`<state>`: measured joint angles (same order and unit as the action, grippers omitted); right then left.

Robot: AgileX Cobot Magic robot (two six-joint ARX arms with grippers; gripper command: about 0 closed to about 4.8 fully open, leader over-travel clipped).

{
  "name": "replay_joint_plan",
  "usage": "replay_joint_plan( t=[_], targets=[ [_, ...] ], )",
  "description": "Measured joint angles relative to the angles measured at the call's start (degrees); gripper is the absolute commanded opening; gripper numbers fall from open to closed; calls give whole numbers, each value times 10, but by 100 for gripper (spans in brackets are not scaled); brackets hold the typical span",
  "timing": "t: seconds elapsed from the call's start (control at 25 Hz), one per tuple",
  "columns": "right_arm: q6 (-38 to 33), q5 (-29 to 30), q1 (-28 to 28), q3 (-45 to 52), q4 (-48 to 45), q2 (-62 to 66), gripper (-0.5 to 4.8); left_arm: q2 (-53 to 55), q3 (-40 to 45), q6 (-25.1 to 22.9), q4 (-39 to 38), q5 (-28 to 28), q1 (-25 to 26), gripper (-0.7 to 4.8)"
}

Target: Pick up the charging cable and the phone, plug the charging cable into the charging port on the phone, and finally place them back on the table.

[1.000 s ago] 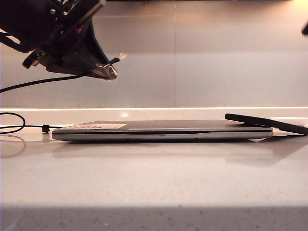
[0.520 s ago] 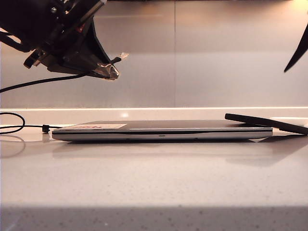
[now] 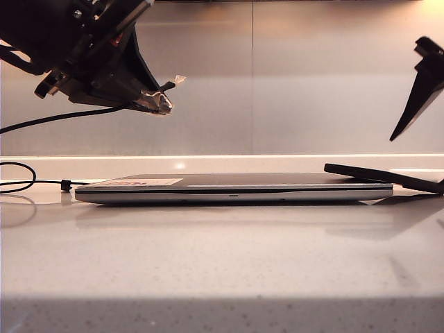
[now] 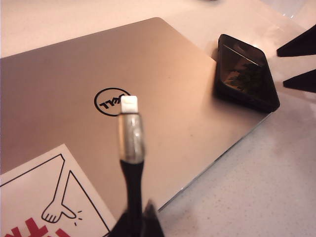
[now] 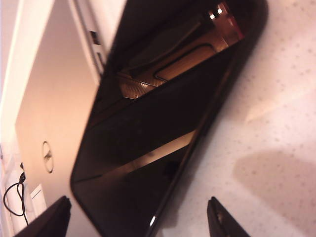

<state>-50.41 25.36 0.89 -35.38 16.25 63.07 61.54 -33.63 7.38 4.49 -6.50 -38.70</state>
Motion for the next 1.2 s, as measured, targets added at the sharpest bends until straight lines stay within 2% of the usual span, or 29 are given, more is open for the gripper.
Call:
replay_joint_plan(
  t=[0.32,0.56,0.88,0.96,1.0,1.12,1.2],
  targets=[
    [-22,4,0,0,-26,49,378,0,0,0,5,0,0,-7],
    [-62,35,0,-6,-97,100,377,0,0,0,8,0,0,-7],
    [-66,42,0,-7,-151,133,376,0,0,0,8,0,0,-7],
    [-66,38,0,-10,-153,136,321,0,0,0,8,0,0,-7],
    [-67,35,1,-10,-152,136,272,0,0,0,8,0,0,-7],
    [-67,22,1,-10,-146,142,262,0,0,0,8,0,0,-7],
    [-68,22,1,-10,-148,144,219,0,0,0,8,0,0,-7]
  ],
)
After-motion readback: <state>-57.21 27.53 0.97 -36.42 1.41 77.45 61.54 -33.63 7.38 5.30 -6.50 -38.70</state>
